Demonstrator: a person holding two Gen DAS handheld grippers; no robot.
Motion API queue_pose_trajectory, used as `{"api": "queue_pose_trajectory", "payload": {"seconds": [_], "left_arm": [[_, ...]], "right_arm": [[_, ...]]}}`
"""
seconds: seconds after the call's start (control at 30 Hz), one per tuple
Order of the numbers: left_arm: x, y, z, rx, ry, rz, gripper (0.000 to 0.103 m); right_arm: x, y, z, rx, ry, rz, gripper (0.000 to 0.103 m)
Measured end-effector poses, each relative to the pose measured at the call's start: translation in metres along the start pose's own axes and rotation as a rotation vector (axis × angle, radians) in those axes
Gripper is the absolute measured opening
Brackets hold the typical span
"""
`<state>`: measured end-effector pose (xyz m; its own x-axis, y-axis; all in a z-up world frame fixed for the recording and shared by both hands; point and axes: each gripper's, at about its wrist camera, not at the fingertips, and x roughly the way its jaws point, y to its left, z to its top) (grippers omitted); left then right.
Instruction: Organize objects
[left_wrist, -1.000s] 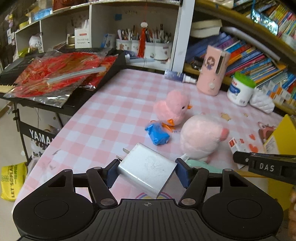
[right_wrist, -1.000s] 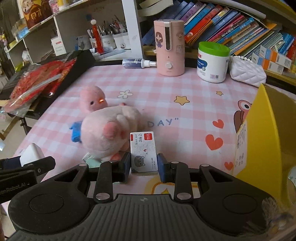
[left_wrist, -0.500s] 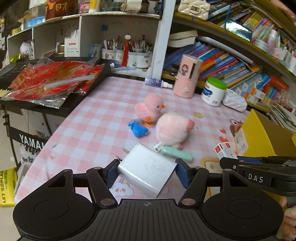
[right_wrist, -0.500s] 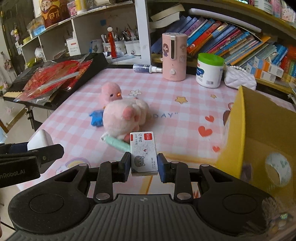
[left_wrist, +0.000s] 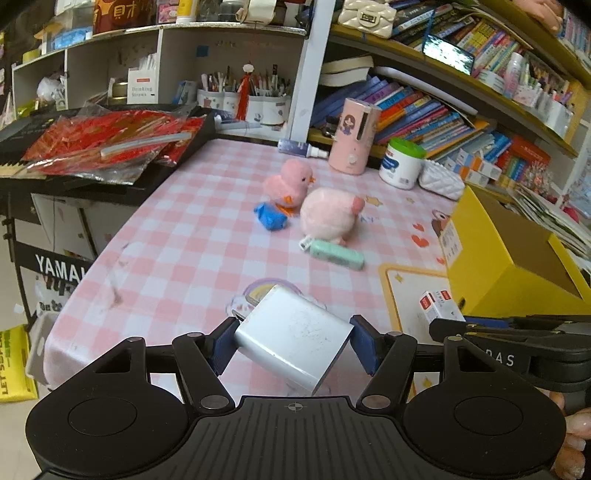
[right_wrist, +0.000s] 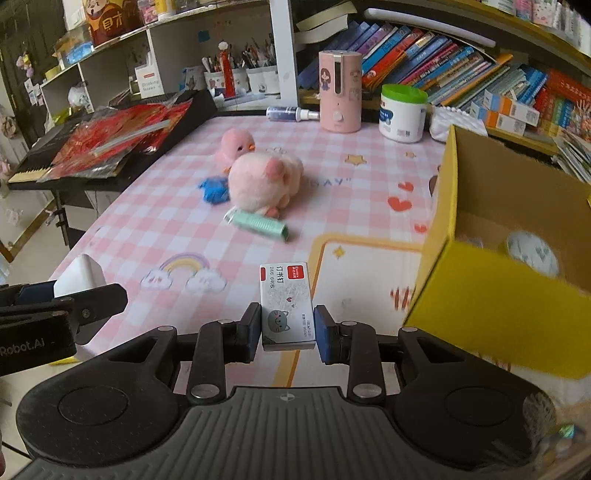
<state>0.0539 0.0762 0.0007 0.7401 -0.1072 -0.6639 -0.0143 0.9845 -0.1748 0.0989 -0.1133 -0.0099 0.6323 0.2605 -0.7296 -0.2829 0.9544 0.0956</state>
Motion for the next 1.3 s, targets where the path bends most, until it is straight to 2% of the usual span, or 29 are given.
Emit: {"api": "queue_pose_trajectory", "payload": {"seconds": [0.6, 1.3], "left_arm": [[-0.032, -0.025, -0.044, 0.131, 0.066, -0.133, 0.064], [-0.018, -0.119, -0.061, 0.355, 0.132, -0.37, 0.064]], "right_arm": [[-0.05, -0.008, -0.073, 0.171, 0.039, -0.075, 0.028], [-0.109, -0.081, -0.133, 0.433, 0.026, -0.284, 0.028]]}}
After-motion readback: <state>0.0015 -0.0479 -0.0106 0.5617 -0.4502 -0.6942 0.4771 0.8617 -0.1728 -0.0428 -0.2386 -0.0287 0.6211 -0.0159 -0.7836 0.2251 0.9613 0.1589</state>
